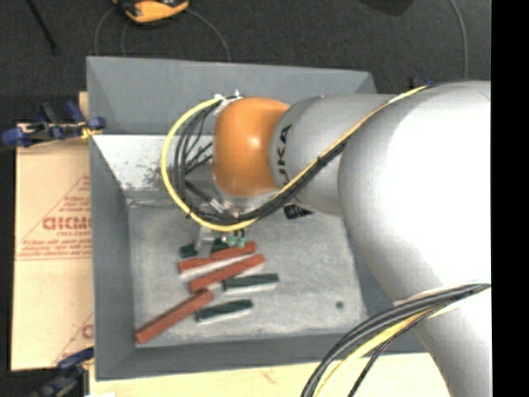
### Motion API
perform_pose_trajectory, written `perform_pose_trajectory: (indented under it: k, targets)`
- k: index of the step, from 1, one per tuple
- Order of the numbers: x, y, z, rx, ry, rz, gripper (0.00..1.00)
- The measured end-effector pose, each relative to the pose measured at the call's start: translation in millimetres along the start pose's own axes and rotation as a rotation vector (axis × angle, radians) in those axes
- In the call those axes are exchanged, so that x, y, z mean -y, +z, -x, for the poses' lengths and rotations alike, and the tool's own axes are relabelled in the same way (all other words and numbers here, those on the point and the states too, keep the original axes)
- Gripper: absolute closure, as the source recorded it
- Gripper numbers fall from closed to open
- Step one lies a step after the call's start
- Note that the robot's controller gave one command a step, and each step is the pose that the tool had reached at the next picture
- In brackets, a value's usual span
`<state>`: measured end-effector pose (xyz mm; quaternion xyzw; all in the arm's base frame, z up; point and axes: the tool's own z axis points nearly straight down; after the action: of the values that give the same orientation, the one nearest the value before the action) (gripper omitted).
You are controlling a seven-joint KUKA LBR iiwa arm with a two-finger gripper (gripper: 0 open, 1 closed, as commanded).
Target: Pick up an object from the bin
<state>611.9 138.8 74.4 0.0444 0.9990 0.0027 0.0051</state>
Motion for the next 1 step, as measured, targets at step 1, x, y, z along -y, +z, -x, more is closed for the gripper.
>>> perform_pose_trajectory:
  k: [1]
  targets:
    - [1.0,2.3,-1.4,-0.004,0.001,-0.002,0.00]
